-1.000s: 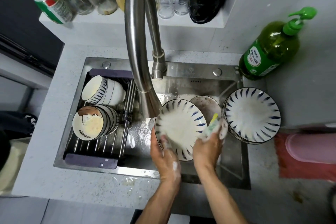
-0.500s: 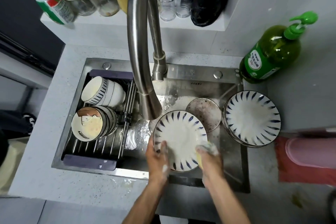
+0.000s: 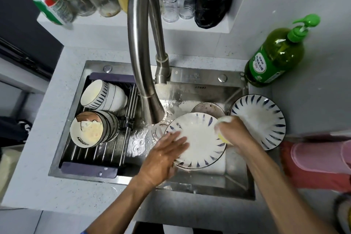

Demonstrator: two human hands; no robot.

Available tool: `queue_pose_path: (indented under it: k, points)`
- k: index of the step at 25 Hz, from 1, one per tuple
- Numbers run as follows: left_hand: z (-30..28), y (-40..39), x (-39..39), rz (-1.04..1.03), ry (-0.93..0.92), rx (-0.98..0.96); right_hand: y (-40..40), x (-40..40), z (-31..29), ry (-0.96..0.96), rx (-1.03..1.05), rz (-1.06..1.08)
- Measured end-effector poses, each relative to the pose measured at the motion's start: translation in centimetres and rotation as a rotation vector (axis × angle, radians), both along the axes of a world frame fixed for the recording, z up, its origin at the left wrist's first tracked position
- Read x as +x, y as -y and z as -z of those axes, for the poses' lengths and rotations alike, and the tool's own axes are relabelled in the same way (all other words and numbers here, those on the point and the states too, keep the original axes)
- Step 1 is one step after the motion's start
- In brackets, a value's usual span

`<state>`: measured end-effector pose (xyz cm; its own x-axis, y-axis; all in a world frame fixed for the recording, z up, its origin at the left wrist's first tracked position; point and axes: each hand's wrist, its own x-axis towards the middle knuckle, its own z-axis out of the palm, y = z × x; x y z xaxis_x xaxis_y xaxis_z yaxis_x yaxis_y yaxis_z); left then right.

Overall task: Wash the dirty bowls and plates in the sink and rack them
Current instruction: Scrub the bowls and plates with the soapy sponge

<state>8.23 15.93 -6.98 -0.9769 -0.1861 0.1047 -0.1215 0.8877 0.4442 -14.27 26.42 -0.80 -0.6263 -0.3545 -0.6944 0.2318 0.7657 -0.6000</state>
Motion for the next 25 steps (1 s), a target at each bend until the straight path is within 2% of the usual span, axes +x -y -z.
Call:
queue_pose_path:
  k: [1, 2, 4, 5, 6, 7, 8, 9, 11, 13, 16, 18, 19, 21, 22, 24, 25]
  points:
    - [0.0, 0.6, -0.7, 0.005, 0.003, -0.038, -0.5, 0.4, -1.0, 0.084, -0.089, 0.074]
    - [0.0, 1.0, -1.3, 0.002, 0.003, 0.019, -0.9, 1.2, -1.7, 0.243, -0.246, 0.191]
    - [-1.0, 0.3, -2.5, -0.11, -0.073, 0.231, -1.3, 2.8, -2.6, 0.584, -0.635, 0.488]
    - [-2.0, -0.9, -3.2, -0.268, -0.098, 0.377, -0.9, 3.3, -2.2, 0.639, -0.741, 0.571]
    - [-3.6, -2.3, -4.1, -0.472, -0.093, 0.611, 0.0, 3.7, -1.3, 0.586, -0.766, 0.574]
    - [-4.8, -3.6, -5.3, -0.684, -0.098, 0.921, 1.2, 4.2, -0.6, 0.43, -0.704, 0.493]
    - [-5.8, -4.4, -6.3, -0.849, -0.112, 1.211, 2.5, 4.9, 0.1, 0.2, -0.584, 0.394]
    - [-6.0, -4.7, -6.7, -0.955, -0.149, 1.413, 3.5, 5.8, 0.1, -0.012, -0.474, 0.275]
    - [-5.1, -4.2, -6.8, -1.093, -0.243, 1.589, 4.3, 8.1, 0.5, -0.308, -0.37, -0.061]
    - [-5.0, -4.2, -6.2, -1.081, -0.344, 1.808, 4.1, 8.4, 1.3, -0.504, -0.349, -0.316]
    - [-5.4, -4.2, -5.4, -1.03, -0.265, 1.742, 3.4, 6.2, 2.6, -0.626, -0.264, -0.291]
    - [-4.9, -3.7, -5.0, -1.009, -0.238, 1.755, 2.4, 5.9, 3.7, -0.646, -0.275, -0.477]
    - [-4.7, -3.5, -5.1, -0.994, -0.206, 1.731, 2.3, 5.4, 3.8, -0.596, -0.278, -0.488]
    - [-5.1, -3.5, -5.4, -0.96, -0.192, 1.701, 2.9, 4.7, 3.3, -0.498, -0.221, -0.287]
    - [-5.1, -3.5, -5.6, -0.992, -0.228, 1.682, 3.4, 4.6, 2.9, -0.498, -0.228, -0.248]
    - [-5.3, -3.6, -6.1, -1.047, -0.306, 1.698, 3.8, 5.8, 1.3, -0.52, -0.355, -0.343]
    - [-5.3, -3.6, -6.1, -1.039, -0.318, 1.657, 3.2, 7.3, 0.3, -0.471, -0.413, -0.333]
